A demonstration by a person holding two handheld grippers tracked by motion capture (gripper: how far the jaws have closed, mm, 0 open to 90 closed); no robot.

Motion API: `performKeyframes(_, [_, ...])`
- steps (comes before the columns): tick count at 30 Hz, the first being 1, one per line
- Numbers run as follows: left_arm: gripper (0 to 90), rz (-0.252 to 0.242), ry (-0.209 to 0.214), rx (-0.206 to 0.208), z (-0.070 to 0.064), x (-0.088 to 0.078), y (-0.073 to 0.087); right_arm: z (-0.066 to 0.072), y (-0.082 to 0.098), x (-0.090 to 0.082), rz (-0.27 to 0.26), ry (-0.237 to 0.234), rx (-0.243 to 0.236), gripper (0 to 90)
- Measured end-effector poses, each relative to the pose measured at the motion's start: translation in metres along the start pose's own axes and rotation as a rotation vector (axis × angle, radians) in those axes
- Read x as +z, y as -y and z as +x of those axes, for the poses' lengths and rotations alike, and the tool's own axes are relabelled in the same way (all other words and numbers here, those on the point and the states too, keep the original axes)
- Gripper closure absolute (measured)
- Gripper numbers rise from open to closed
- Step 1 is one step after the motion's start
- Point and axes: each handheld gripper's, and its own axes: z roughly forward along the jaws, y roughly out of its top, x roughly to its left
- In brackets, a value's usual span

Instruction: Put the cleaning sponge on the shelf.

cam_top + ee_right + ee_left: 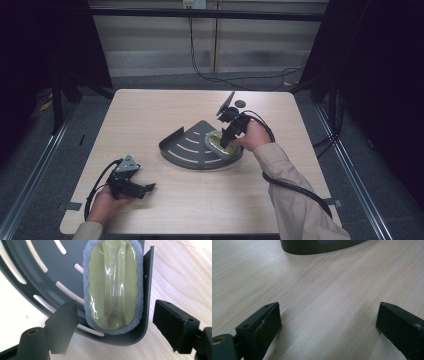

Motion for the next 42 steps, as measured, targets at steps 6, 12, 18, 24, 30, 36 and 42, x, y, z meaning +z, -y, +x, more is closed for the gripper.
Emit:
performKeyframes(6, [5.3,0.000,0.000,0.000,0.000,0.000,0.000,-0.002,0.008,-0.004,0.000,-0.001,-0.007,18.9])
performKeyframes(12, [5.3,0.000,0.000,-0.001,0.000,0.000,0.000,-0.006,0.020,-0.011,-0.018,-0.003,-0.001,18.5])
performKeyframes(18, [5.3,0.000,-0.001,0.000,0.000,0.000,0.000,-0.012,0.034,-0.018,-0.022,-0.029,0.004,16.5])
performKeyframes(24, [5.3,0.000,-0.001,0.000,0.000,0.000,0.000,-0.020,0.049,-0.024,-0.033,-0.025,0.006,15.7])
performKeyframes(30, [5.3,0.000,-0.001,0.000,0.000,0.000,0.000,-0.024,0.060,-0.026,-0.040,-0.031,0.001,15.9])
performKeyframes(36, [5.3,0.000,0.000,0.000,0.000,0.000,0.000,-0.024,0.069,-0.025,-0.040,-0.037,-0.009,15.9])
performKeyframes(42, [5.3,0.004,0.000,0.006,0.000,0.000,0.000,-0.022,0.079,-0.022,-0.042,-0.053,-0.023,16.0])
